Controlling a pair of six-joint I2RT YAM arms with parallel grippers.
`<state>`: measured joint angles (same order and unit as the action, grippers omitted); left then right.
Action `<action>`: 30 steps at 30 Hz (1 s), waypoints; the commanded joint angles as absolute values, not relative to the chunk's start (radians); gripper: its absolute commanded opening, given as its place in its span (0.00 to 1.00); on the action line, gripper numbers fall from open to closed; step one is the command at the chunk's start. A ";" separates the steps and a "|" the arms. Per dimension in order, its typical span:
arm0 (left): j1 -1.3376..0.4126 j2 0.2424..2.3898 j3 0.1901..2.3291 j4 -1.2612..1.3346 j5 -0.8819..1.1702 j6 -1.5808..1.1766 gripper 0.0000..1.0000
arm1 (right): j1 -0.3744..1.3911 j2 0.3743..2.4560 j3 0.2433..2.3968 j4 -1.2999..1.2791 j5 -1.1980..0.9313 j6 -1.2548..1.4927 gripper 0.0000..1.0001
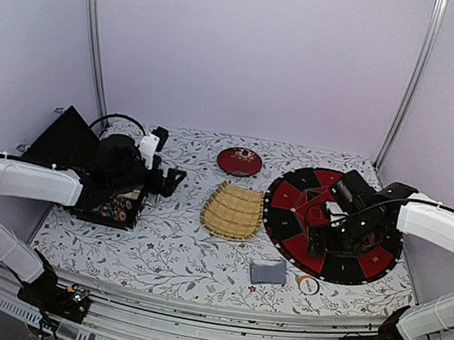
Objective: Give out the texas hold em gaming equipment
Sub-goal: Pick up the dealer button from the center of the board.
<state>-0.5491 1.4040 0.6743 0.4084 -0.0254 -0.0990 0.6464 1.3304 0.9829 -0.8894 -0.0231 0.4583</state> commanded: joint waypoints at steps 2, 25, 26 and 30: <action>-0.731 1.472 0.619 0.451 -0.166 -0.103 0.98 | 0.719 1.320 0.914 -1.002 -0.060 0.591 0.76; -0.772 1.402 0.488 0.630 -0.184 -0.095 0.98 | 0.853 1.611 0.902 -0.908 0.079 0.640 0.61; -0.772 1.404 0.488 0.632 -0.180 -0.093 0.98 | 0.855 1.615 0.904 -0.905 0.081 0.641 0.58; -0.773 1.413 0.492 0.633 -0.166 -0.092 0.98 | 0.865 1.623 0.916 -0.902 0.088 0.641 0.50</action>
<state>-0.7685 1.4139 0.5018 0.6044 -0.1864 -0.0986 0.8494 1.6085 0.8890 -0.9005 0.0460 0.6292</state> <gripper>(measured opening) 0.984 0.519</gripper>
